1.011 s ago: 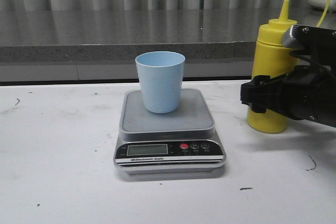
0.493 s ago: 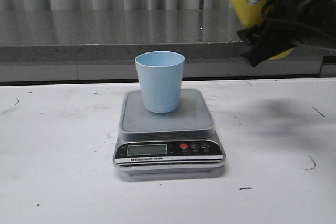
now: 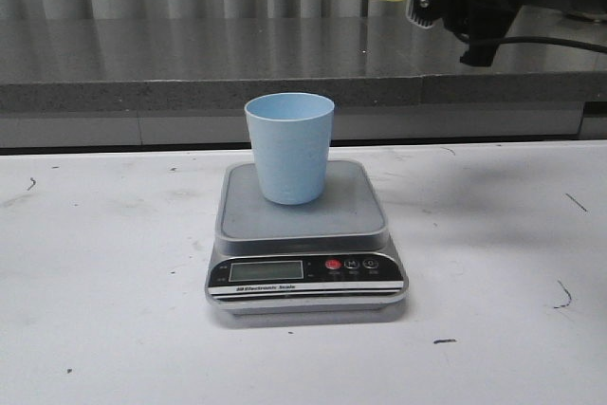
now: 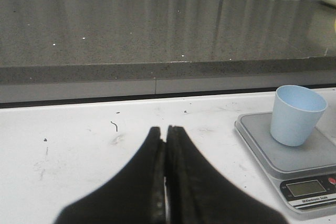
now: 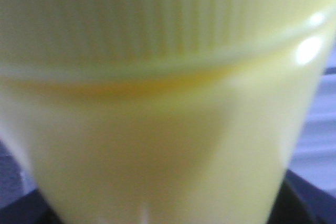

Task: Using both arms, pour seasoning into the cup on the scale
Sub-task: 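Lift the yellow bottle with the right gripper and tilt its nozzle toward the cup, then turn the yellow bottle upright with the right gripper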

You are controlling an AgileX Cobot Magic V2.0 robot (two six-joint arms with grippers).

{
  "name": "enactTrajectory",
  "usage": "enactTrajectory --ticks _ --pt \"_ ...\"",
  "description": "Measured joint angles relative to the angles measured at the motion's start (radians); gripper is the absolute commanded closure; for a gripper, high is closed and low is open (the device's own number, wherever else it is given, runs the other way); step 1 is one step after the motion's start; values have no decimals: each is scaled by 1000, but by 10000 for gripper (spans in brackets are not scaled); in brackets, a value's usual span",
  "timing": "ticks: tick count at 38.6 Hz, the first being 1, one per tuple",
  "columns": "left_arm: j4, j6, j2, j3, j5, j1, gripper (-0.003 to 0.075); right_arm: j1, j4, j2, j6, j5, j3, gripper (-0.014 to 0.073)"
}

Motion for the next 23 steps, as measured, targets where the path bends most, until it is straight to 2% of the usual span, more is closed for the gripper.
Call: enactTrajectory --ticks 13,23 --pt "0 0 0 0 0 0 740 0 -165 0 -200 135 -44 435" --pt "0 0 0 0 0 0 740 0 -190 2 -217 170 -44 435"
